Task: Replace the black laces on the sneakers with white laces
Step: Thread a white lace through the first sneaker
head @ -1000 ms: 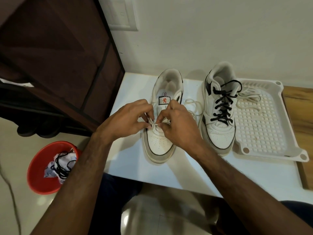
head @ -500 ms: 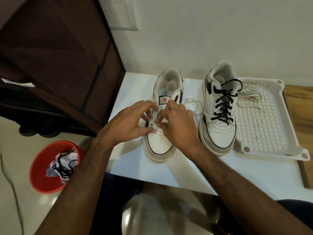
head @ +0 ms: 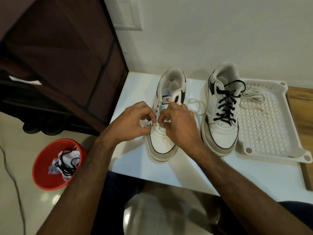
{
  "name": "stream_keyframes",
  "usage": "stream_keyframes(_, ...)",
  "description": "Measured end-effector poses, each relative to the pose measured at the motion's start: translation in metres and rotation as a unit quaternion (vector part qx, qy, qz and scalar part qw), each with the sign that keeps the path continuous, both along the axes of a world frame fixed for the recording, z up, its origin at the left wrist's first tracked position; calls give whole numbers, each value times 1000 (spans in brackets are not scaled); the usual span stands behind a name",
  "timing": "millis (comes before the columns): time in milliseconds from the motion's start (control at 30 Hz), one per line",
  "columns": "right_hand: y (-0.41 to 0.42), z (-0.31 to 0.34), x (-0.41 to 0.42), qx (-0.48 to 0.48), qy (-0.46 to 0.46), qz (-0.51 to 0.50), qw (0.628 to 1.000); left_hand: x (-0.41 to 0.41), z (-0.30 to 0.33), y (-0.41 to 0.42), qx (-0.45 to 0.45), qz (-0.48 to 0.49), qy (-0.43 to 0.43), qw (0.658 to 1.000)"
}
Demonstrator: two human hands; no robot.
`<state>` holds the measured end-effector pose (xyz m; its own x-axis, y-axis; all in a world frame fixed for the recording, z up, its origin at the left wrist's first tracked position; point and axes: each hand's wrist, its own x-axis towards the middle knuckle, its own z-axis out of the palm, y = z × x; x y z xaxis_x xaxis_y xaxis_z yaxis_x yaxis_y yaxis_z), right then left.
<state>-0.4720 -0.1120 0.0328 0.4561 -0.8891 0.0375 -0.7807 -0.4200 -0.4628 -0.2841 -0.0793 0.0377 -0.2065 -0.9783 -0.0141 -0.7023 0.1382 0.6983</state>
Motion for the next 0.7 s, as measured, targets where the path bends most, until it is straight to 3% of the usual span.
stream_keyframes(267, 4, -12, -4, -58, -24, 7, 998, -4, -3, -1, -11, 15, -10, 1000)
stream_keyframes(500, -1, -23, -8, -36, -109, 18, 993, -5, -5, -1, -19, 27, -22, 999)
stream_keyframes(700, -5, -22, -12, -47, -72, 50, 995, -7, -4, 0, -15, 26, -42, 999)
